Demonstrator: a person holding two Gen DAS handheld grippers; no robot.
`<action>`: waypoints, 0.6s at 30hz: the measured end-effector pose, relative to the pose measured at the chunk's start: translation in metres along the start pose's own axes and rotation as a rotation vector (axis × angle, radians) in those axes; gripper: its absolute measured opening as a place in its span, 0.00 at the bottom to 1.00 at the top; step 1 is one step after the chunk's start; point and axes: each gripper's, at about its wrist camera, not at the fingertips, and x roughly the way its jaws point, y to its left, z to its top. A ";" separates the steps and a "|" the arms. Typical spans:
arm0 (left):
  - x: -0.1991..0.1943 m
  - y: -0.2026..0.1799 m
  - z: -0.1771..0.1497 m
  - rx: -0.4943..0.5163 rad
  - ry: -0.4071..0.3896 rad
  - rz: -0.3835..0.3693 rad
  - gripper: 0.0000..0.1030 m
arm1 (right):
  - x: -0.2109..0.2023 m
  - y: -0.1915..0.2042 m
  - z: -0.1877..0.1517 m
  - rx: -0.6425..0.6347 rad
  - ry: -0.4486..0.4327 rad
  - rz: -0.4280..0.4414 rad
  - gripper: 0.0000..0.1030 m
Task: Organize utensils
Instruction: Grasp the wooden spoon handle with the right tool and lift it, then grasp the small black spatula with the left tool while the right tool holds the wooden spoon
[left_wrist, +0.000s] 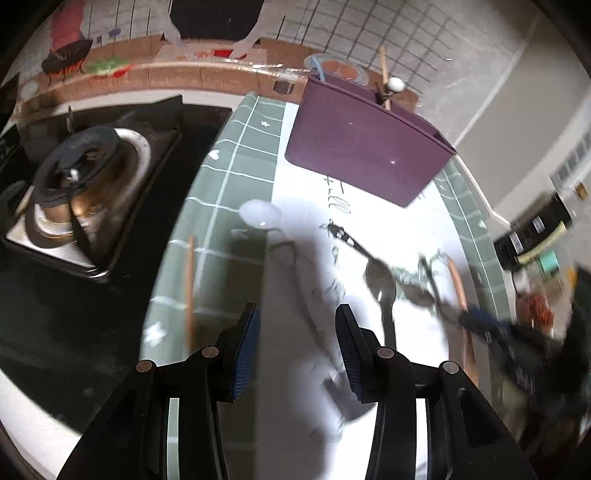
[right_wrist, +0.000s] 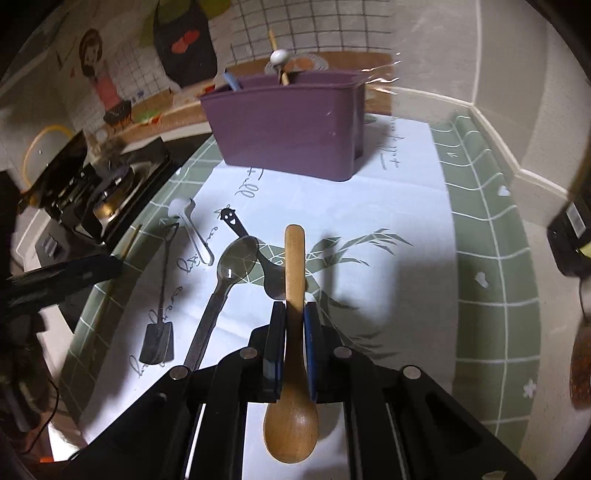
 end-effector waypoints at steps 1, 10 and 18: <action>0.008 -0.002 0.004 -0.015 0.006 0.014 0.42 | -0.003 0.000 -0.002 0.002 -0.006 -0.003 0.09; 0.056 -0.022 0.023 -0.034 0.021 0.224 0.42 | -0.017 0.005 -0.010 0.011 -0.057 -0.014 0.09; 0.059 -0.032 0.020 0.024 0.005 0.294 0.14 | -0.023 0.003 -0.014 0.026 -0.073 -0.041 0.09</action>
